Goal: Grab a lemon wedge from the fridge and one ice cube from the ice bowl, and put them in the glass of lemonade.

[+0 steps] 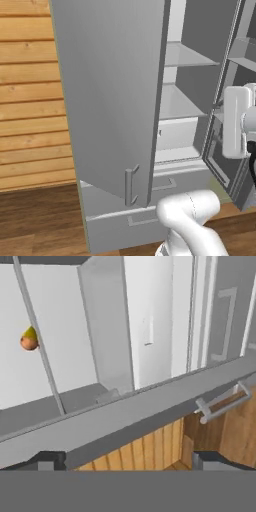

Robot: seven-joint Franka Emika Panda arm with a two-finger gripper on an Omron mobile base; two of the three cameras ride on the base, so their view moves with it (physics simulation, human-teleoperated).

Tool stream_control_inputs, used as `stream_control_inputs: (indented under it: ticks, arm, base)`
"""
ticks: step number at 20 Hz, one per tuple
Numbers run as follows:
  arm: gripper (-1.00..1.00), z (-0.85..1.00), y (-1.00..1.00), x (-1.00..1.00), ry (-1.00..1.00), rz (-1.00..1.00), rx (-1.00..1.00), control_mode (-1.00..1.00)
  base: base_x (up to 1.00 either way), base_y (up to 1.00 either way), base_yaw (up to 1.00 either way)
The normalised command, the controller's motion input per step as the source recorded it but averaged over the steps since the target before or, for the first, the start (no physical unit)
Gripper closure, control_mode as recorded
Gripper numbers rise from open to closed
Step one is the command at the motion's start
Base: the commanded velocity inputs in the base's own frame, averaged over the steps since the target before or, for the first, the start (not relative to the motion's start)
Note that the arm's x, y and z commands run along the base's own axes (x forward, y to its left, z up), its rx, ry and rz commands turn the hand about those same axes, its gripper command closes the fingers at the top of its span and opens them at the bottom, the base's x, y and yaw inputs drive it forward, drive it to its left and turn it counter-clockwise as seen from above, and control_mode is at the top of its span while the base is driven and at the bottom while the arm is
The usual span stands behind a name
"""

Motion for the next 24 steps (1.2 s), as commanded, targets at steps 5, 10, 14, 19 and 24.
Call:
stream_control_inputs:
  ticks: [5, 10, 14, 19, 24]
  arm:
    - [-1.0, 0.0, 0.0, 0.44, -0.01, 0.0, 0.34, -1.0]
    - [-1.0, -0.1, 0.07, 0.49, -0.03, 0.0, 0.07, -1.0]
    - [-1.0, -0.05, 0.1, 0.21, -0.18, 0.0, -0.22, -1.0]
    - [-1.0, 0.0, 0.0, 0.31, -0.05, 0.0, -0.2, -1.0]
    - [-1.0, -0.01, 0.05, 0.58, 0.07, 0.0, -0.06, -1.0]
  base:
    - [0.0, 0.0, 0.0]
    - [0.0, 0.0, 0.0]
    - [0.0, 0.0, 0.0]
    - [0.0, 0.0, 0.0]
    - [0.0, 0.0, 0.0]
